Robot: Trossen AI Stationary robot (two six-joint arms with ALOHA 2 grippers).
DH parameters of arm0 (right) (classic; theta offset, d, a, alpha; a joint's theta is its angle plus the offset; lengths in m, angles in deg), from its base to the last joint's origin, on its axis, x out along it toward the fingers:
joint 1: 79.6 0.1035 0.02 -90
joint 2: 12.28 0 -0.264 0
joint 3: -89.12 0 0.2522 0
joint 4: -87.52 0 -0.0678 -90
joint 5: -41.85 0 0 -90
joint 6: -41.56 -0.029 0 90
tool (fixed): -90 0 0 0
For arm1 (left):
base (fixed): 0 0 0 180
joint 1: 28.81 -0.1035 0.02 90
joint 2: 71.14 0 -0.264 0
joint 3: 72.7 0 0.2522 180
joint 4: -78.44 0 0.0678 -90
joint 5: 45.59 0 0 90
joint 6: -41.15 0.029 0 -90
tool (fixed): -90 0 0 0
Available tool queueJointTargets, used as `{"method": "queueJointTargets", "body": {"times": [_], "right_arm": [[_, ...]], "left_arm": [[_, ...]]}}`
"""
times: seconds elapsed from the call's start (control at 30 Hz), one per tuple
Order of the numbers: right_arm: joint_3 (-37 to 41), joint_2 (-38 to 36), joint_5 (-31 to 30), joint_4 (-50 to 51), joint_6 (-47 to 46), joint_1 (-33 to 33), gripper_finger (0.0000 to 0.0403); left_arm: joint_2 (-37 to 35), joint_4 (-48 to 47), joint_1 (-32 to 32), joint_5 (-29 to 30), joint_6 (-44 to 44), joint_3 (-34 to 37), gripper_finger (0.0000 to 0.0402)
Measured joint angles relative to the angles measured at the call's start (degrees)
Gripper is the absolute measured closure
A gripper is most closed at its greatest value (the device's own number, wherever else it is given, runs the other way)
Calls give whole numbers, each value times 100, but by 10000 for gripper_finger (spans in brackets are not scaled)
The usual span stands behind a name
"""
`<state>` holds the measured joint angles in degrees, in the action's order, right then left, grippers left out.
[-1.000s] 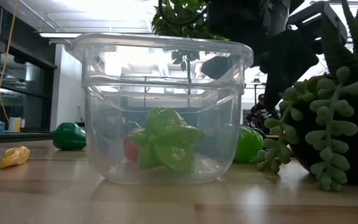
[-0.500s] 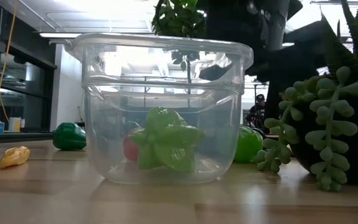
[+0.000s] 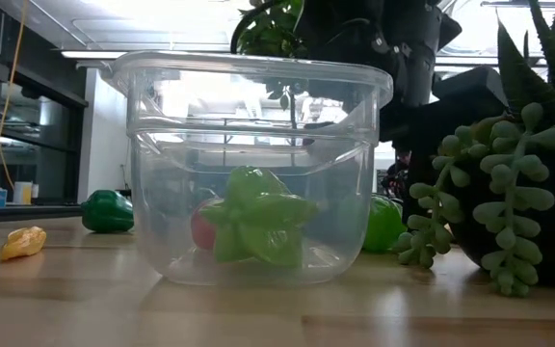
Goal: Pick and placing Produce into tupperware
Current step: Put the cabbage into the bin
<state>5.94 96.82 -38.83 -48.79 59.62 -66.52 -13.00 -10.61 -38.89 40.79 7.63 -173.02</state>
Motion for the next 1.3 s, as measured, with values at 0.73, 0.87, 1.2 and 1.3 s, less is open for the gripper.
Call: {"method": "queueJointTargets", "body": {"times": [0.73, 0.87, 1.2, 1.3], "right_arm": [[1, 18, -85, -20, -13, 4, 112], [1, 20, -85, -20, -19, 4, 127], [1, 18, -236, -29, -263, 4, 154], [0, 18, -235, -28, -279, 4, 155]], "left_arm": [[-1, -37, -1, 0, 15, 0, 401], [-1, -37, 0, 0, 17, 0, 401], [-1, -35, 0, 0, 22, 0, 401], [-1, -35, 0, 0, 21, 0, 401]]}}
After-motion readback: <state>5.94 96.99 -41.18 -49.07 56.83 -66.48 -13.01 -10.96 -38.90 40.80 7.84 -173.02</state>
